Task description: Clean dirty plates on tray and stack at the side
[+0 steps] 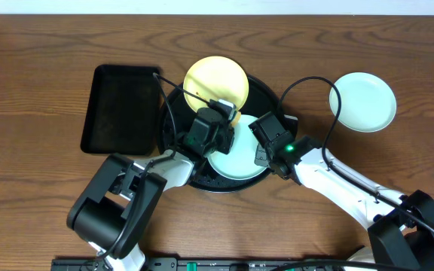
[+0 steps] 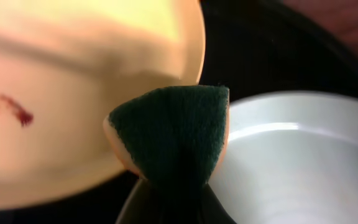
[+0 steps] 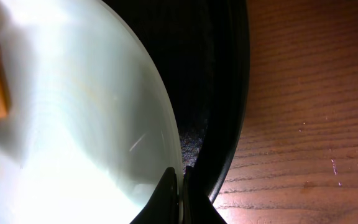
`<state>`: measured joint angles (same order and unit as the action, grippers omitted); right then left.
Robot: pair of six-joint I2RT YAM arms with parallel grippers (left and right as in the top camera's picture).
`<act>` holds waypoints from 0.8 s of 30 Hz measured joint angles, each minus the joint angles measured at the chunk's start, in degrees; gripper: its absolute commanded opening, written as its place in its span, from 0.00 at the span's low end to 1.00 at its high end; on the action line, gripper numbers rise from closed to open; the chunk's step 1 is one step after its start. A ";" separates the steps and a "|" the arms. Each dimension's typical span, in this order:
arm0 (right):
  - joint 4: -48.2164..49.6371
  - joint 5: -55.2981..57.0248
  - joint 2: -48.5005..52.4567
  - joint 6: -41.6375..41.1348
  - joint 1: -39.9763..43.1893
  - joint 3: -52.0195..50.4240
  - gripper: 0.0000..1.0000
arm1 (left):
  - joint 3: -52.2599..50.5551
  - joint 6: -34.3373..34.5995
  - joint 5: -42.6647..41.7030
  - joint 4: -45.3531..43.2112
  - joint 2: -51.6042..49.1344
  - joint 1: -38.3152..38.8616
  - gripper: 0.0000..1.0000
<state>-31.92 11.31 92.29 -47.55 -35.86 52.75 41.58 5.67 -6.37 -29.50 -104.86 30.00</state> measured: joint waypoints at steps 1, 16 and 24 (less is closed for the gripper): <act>0.00 0.00 0.00 0.00 0.00 0.00 0.01 | -0.04 -0.02 0.11 -1.29 -0.17 0.00 0.08; 0.90 0.17 -0.09 3.13 -0.02 0.17 0.01 | -0.74 1.88 -2.91 -0.24 21.16 -0.85 0.08; 0.94 10.23 -5.18 17.46 -0.15 5.73 0.01 | -0.76 5.11 -4.22 20.09 37.03 -10.45 0.08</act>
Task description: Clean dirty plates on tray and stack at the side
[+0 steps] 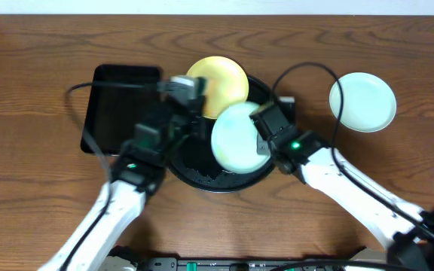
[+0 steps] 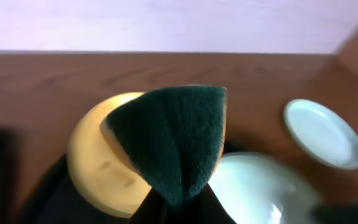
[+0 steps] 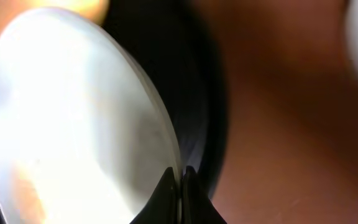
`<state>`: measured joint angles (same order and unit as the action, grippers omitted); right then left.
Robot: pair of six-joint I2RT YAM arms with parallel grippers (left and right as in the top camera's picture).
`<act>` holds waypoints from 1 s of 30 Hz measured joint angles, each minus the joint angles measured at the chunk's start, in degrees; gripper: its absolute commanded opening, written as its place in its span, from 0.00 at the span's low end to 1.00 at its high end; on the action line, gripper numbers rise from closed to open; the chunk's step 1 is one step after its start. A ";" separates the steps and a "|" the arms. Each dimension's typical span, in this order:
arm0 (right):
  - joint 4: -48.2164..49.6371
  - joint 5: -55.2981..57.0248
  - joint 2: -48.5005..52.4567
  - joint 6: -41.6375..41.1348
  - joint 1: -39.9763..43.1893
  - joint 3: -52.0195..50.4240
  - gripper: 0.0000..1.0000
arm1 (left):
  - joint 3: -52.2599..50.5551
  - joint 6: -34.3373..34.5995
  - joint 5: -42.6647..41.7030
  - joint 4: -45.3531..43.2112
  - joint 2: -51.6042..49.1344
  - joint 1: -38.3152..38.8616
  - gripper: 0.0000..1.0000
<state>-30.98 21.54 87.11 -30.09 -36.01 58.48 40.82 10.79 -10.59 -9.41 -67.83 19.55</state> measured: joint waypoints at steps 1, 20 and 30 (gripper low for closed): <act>0.61 2.12 -0.94 2.91 -0.07 1.20 0.01 | 0.02 0.63 -0.66 2.45 1.55 -2.36 0.08; 27.50 42.27 -0.26 44.48 -17.70 6.12 0.01 | -0.04 16.06 -35.47 19.50 1.36 -31.78 0.07; 30.53 45.13 2.08 45.48 -18.18 6.10 0.01 | -0.04 17.97 -46.05 27.89 0.55 -29.53 0.08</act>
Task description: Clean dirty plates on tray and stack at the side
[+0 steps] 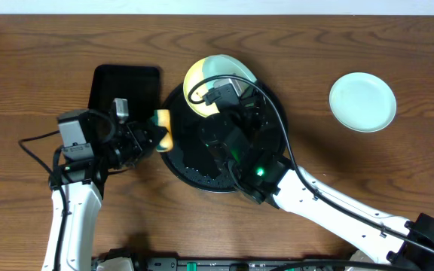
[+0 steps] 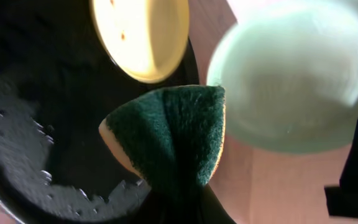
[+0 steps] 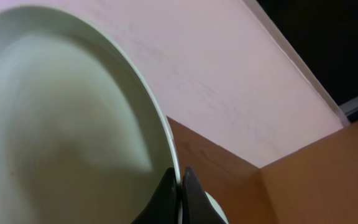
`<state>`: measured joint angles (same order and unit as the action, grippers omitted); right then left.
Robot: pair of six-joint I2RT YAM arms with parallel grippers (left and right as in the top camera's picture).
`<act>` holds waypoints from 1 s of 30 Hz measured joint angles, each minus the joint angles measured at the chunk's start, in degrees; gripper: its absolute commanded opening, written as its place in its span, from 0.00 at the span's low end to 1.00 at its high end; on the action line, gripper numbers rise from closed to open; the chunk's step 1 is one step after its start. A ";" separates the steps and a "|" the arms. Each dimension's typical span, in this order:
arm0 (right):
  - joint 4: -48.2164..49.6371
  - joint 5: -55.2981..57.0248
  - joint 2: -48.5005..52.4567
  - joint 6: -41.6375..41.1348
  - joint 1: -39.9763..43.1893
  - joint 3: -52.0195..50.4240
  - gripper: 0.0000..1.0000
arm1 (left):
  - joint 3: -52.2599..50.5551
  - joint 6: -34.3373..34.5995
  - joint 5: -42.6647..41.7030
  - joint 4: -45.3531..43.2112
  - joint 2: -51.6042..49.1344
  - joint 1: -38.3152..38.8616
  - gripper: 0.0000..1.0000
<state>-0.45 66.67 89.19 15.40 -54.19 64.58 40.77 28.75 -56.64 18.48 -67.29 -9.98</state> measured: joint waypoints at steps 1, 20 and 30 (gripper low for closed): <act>0.09 0.02 0.00 -0.20 0.00 0.00 0.01 | 0.00 0.00 -0.26 0.00 0.00 0.85 0.07; 3.50 0.02 0.00 -1.31 -3.85 0.00 0.01 | -0.02 4.85 9.38 -18.69 -2.43 24.35 0.08; 3.87 0.04 0.00 -1.31 -5.44 0.00 0.01 | -0.02 5.44 14.62 -20.00 -7.87 24.92 0.08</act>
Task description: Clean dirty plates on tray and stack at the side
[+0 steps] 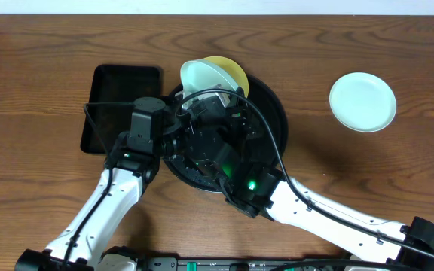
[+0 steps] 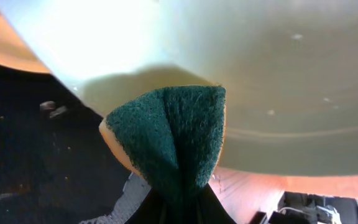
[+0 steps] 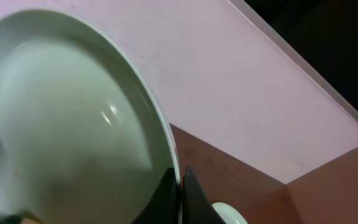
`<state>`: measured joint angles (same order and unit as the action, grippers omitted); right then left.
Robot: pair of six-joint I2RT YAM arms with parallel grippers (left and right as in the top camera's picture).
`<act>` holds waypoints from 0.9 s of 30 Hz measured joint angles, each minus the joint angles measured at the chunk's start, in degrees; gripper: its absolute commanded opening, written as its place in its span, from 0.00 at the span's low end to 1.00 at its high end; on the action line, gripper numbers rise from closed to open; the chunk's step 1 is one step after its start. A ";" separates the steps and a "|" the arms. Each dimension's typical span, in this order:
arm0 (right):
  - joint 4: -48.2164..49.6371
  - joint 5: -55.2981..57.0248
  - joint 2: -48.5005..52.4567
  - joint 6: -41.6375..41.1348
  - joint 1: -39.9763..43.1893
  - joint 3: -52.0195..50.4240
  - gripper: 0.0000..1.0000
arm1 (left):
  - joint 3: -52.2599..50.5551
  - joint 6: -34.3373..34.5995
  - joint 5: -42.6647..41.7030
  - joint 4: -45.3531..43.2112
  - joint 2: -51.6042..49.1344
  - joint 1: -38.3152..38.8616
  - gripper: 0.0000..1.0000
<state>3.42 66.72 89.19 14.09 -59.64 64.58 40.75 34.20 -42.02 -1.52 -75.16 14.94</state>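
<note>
My right gripper point(image 3: 180, 184) is shut on the rim of a pale green plate point(image 1: 204, 76), holding it tilted up on edge over the round black tray point(image 1: 273, 113). My left gripper point(image 2: 178, 205) is shut on a folded green and yellow sponge point(image 2: 169, 134), which presses against the face of the pale green plate point(image 2: 278, 93). A yellow plate point(image 1: 236, 69) lies in the tray behind the lifted one. A second pale green plate point(image 1: 362, 101) rests on the table at the right.
A rectangular black tray point(image 1: 119, 102) lies left of the round tray. My left arm point(image 1: 108, 203) reaches in from the lower left and my right arm point(image 1: 322, 218) from the lower right. The wooden table point(image 1: 36, 68) surrounds everything.
My left gripper has moved right from beside the rectangular tray, bringing the sponge up against the raised pale green plate. The right gripper still holds the plate tilted.
The right gripper first held the rim of the pale green plate lying in the round tray, with the sponge close by. Then the plate was lifted and the left arm was drawn back. The plate stood on edge, and now the sponge meets its face.
</note>
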 measured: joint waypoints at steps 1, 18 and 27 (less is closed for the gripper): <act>0.00 -0.02 -0.09 0.00 0.00 0.00 0.01 | -0.02 0.09 0.04 -0.70 -0.07 -0.20 0.08; -0.87 0.02 -4.11 -0.02 0.04 0.00 0.01 | -0.02 0.83 -1.88 -10.88 0.07 -10.34 0.08; -2.47 0.00 -4.11 -1.62 2.84 0.00 0.01 | -0.04 6.38 -9.03 -14.99 7.96 -11.41 0.08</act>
<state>0.95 66.72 85.08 12.47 -56.80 64.58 40.71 40.58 -51.05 -16.51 -67.20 3.53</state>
